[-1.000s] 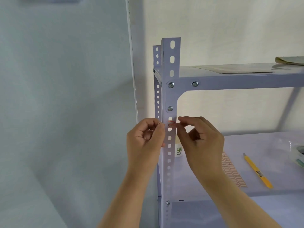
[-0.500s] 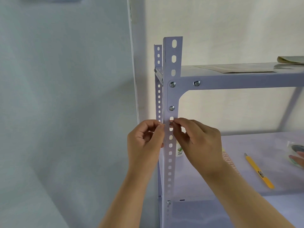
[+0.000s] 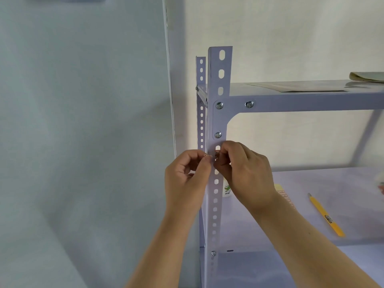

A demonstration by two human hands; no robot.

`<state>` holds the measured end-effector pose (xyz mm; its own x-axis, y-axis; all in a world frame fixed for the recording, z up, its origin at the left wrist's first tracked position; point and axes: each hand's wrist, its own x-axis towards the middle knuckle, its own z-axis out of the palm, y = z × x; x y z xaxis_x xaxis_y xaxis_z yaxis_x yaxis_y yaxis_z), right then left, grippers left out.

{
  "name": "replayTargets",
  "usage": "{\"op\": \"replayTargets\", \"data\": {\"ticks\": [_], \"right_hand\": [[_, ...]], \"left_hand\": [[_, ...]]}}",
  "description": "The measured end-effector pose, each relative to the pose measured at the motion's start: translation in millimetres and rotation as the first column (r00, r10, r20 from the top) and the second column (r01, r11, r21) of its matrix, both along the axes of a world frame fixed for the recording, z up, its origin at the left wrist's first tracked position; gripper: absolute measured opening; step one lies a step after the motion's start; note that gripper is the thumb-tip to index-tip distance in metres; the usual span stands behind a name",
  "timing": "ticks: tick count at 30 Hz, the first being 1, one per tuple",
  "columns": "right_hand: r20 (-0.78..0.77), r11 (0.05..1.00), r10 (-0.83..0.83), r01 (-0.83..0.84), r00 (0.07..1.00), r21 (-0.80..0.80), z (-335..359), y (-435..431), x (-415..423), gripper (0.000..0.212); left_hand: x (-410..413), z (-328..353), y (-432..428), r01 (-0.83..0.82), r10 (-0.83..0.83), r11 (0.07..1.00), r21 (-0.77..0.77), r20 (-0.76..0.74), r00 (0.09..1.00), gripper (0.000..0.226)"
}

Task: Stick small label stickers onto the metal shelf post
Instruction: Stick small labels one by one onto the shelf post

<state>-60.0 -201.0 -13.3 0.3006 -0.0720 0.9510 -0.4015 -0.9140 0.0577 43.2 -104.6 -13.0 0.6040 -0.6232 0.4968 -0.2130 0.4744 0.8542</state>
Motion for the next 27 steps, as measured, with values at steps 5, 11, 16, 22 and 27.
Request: {"op": "replayTargets", "data": {"ticks": [5, 11, 16, 22, 27], "right_hand": [[0.005, 1.0, -0.011, 0.011, 1.0, 0.028, -1, 3, 2, 0.013], [0.299, 0.837, 0.118, -0.256, 0.947, 0.483, -5, 26, 2, 0.017], [0.674, 0.181, 0.113, -0.682, 0.73, 0.708, 6, 42, 0, 0.009], [0.728, -0.172, 0.079, -0.71, 0.681, 0.683, 22, 45, -3, 0.018], [0.764, -0.32, -0.014, -0.727, 0.645, 0.608, 29, 46, 3, 0.024]], "left_hand": [[2, -1, 0, 0.023, -0.023, 1.0, 0.016, 0.027, 0.999, 0.017], [3, 1, 1, 0.043, -0.044, 0.999, 0.031, 0.038, 0.998, 0.018], [4, 2, 1, 0.073, -0.075, 0.997, 0.035, 0.069, 0.995, 0.018], [6, -2, -2, 0.1, -0.103, 0.994, 0.047, 0.089, 0.991, 0.01], [6, -3, -3, 0.111, -0.114, 0.992, 0.059, 0.065, 0.991, 0.009]]}}
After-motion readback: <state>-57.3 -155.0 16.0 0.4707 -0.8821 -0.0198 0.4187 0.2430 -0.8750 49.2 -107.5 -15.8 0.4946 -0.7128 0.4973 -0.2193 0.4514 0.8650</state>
